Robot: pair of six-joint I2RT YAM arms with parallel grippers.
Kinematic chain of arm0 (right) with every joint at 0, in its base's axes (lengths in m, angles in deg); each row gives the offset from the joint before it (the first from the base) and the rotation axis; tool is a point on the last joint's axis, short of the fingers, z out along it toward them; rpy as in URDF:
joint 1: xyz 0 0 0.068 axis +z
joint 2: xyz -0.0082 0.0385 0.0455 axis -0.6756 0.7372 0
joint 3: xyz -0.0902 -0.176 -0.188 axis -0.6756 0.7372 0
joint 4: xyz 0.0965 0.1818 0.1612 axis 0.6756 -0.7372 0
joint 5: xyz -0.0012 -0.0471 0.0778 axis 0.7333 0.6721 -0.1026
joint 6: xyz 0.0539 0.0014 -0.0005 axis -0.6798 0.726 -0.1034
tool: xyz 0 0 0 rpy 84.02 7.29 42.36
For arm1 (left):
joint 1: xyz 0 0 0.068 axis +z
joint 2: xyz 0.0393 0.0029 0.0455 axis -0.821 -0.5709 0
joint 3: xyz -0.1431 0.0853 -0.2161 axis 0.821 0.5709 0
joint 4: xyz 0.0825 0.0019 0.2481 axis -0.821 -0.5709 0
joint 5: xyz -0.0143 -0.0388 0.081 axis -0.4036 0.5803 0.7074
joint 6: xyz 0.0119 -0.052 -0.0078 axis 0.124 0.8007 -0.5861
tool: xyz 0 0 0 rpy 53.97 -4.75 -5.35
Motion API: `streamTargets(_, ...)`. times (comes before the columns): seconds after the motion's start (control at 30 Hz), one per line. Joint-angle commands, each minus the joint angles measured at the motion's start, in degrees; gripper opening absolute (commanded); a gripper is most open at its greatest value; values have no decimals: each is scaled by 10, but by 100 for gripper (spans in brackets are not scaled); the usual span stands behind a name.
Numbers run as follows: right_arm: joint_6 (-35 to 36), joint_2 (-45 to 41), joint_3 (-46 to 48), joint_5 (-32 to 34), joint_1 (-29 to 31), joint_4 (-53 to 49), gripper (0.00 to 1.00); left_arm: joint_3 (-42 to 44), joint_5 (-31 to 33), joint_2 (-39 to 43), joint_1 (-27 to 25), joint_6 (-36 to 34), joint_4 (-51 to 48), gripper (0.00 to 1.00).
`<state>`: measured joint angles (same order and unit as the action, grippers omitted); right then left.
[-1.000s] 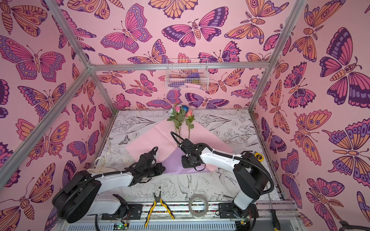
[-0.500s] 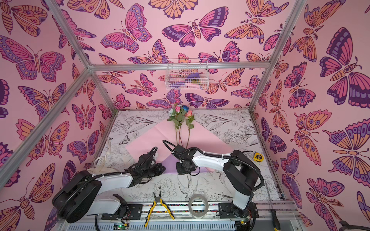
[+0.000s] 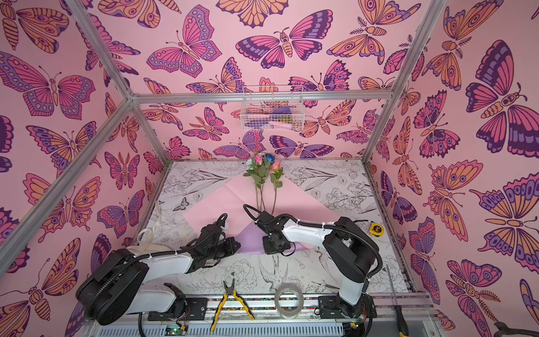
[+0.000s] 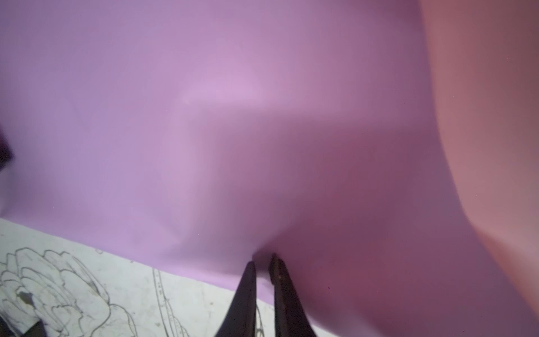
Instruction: Tie the bouquet of fake flowers
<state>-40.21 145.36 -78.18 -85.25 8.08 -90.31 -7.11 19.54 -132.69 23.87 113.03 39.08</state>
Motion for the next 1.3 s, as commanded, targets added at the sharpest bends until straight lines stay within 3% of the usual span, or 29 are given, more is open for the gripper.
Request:
streamTargets(0.0,-11,-21,35,24,-11,-31,16,19,15,-12,10,4,-32,0)
streamTargets(0.27,-23,-92,107,30,-62,-32,16,23,12,-10,20,9,-36,0)
streamTargets(0.57,-15,-173,180,20,-168,-30,15,25,10,-1,27,9,-43,0)
streamTargets(0.8,-13,-220,207,18,-207,-43,15,28,13,19,29,9,-60,0)
streamTargets(1.03,33,-261,126,37,-200,-103,17,24,1,55,29,15,-75,0)
streamTargets(1.27,49,-226,30,41,-95,-89,18,5,-38,103,28,31,-81,1)
